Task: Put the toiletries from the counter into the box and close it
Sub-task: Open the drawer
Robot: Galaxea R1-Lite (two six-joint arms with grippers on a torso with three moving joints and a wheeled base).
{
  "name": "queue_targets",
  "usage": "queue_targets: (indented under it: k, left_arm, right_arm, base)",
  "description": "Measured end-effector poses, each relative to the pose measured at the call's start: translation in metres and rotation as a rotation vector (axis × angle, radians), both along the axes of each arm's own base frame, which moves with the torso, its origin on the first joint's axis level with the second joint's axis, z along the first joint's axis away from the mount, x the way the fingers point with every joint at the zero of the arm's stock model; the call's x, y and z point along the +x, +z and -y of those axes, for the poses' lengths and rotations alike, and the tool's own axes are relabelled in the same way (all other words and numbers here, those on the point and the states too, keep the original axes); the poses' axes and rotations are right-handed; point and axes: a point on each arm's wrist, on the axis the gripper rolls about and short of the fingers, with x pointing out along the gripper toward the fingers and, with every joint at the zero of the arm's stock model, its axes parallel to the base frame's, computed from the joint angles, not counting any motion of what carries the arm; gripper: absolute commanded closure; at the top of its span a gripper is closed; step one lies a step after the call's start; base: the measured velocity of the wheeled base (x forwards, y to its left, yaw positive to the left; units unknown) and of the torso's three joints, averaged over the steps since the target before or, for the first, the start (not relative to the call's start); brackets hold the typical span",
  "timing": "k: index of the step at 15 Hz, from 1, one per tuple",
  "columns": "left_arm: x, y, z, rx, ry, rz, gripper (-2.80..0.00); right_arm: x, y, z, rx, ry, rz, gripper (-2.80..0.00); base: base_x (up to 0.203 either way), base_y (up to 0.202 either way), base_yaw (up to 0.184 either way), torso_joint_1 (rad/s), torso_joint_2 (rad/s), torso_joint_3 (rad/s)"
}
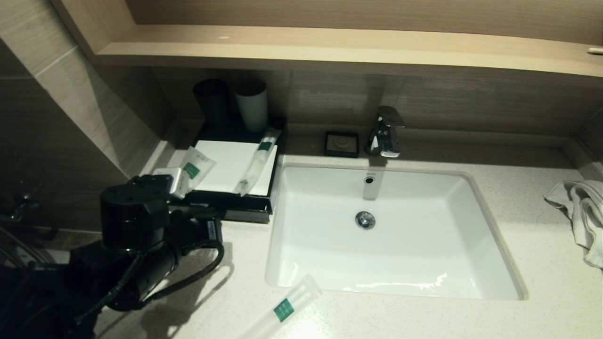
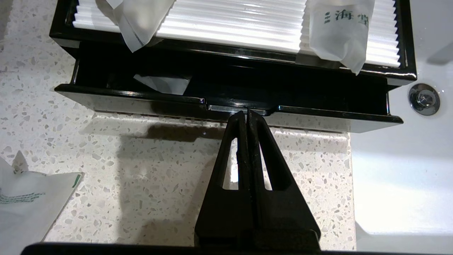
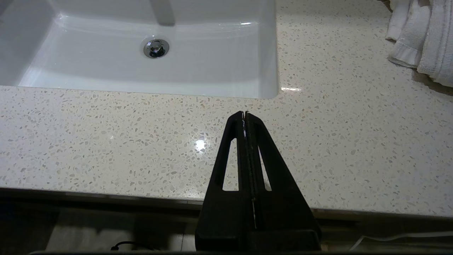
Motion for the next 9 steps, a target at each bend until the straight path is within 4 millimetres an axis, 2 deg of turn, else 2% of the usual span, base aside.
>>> queue_targets:
  k: [9]
  left_arm:
    - [0.016, -0.002, 0.0, -0.009, 0.023, -0.003, 0.0]
  right_arm:
    - [0.0, 0.0, 0.0, 0.0, 0.0, 0.0, 0.0]
  base:
    - [0.0, 0.0, 0.0, 0.0, 0.0, 0.0]
